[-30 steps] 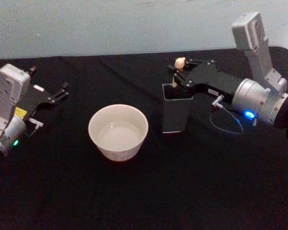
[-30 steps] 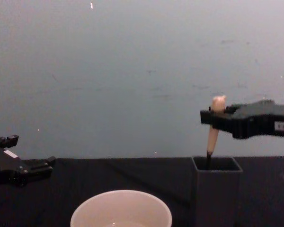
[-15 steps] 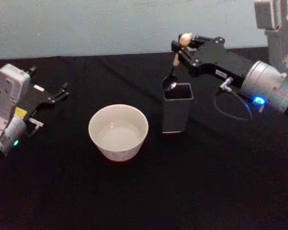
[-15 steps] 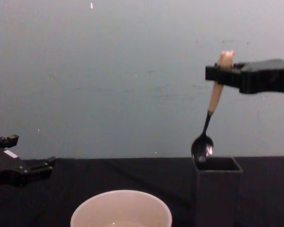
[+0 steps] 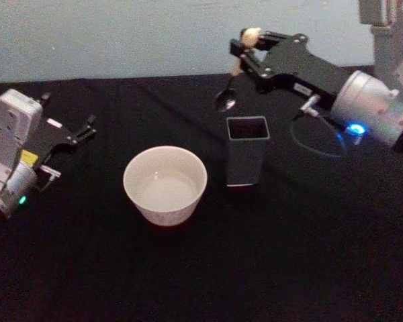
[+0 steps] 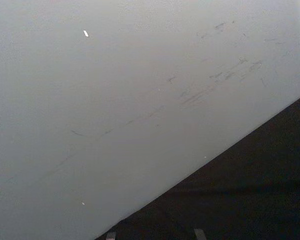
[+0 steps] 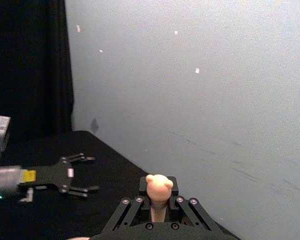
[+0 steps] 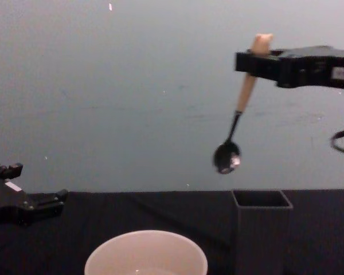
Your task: Pick up the stirring spoon with one hand, stir inside the cup, then place it back in its original position.
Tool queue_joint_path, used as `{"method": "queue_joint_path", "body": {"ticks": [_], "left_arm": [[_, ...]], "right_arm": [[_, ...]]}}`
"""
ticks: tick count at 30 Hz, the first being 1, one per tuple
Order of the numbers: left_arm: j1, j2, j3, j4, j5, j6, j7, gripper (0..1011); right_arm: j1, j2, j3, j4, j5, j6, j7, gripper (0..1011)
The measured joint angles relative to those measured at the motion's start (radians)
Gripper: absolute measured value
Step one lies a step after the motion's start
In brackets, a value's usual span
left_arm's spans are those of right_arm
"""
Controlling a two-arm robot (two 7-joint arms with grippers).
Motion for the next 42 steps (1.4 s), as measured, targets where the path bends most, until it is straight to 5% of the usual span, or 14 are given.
{"method": "queue_joint_path", "body": {"ticks": [23, 42], "left_arm": [[0.000, 0.000, 0.000, 0.000, 0.000, 0.000, 0.000, 1001], [0.000, 0.000, 0.000, 0.000, 0.000, 0.000, 0.000, 1001]], "right_arm": [[0.028, -0.084, -0.162, 0.105, -0.033, -0.064, 0.059, 198], [0.007, -0.133, -0.215, 0.231, -0.104, -0.160, 0.082, 198]]}}
